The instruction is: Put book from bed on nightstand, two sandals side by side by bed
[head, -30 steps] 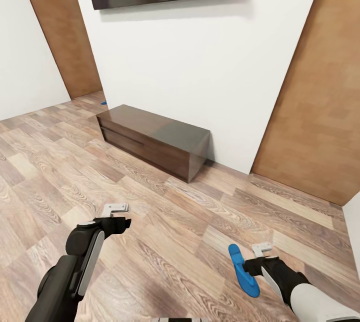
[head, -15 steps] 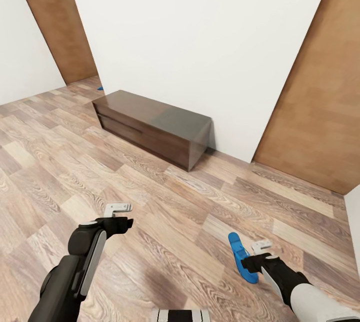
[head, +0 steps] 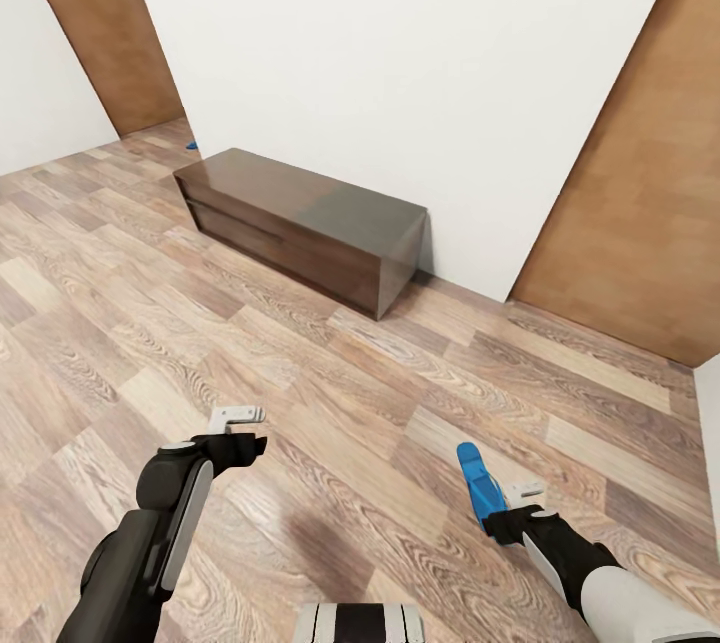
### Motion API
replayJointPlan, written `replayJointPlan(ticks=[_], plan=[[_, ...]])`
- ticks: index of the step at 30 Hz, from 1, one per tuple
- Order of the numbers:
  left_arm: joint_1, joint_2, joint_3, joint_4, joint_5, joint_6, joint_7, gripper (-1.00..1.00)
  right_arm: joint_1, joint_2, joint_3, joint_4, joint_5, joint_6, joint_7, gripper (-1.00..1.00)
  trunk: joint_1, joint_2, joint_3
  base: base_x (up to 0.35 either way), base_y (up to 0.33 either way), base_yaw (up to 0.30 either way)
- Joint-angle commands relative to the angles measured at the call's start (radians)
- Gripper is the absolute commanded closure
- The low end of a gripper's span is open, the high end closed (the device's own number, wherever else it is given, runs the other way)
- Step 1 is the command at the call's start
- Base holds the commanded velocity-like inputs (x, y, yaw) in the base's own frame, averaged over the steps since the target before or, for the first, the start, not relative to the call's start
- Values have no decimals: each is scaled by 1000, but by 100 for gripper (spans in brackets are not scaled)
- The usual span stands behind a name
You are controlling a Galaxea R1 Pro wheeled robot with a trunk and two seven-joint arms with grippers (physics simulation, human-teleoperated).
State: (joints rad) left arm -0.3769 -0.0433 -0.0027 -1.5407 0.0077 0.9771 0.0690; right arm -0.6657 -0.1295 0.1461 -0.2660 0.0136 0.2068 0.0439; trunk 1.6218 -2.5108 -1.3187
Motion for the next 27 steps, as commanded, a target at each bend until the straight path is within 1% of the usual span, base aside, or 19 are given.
replayJointPlan(ticks=[1,15,23,27], plan=[[0,0,0,-1,1,4,5,-100,0,-1,6,-2,2,6,2,-100,0,-1,-6,0,0,0],[0,-1,0,0,1,5,5,-100,0,-1,6,-2,2,6,2,-100,7,-4,-83,0,0,0],[0,-1,0,2,1,5,5,-100,0,1,7,-2,2,6,2,-100,7,-4,-90,6,0,0],[0,-1,-1,3,1,5,5,-100,0,1,7,-2,2,6,2,-100,7,-4,-90,192,0,0]])
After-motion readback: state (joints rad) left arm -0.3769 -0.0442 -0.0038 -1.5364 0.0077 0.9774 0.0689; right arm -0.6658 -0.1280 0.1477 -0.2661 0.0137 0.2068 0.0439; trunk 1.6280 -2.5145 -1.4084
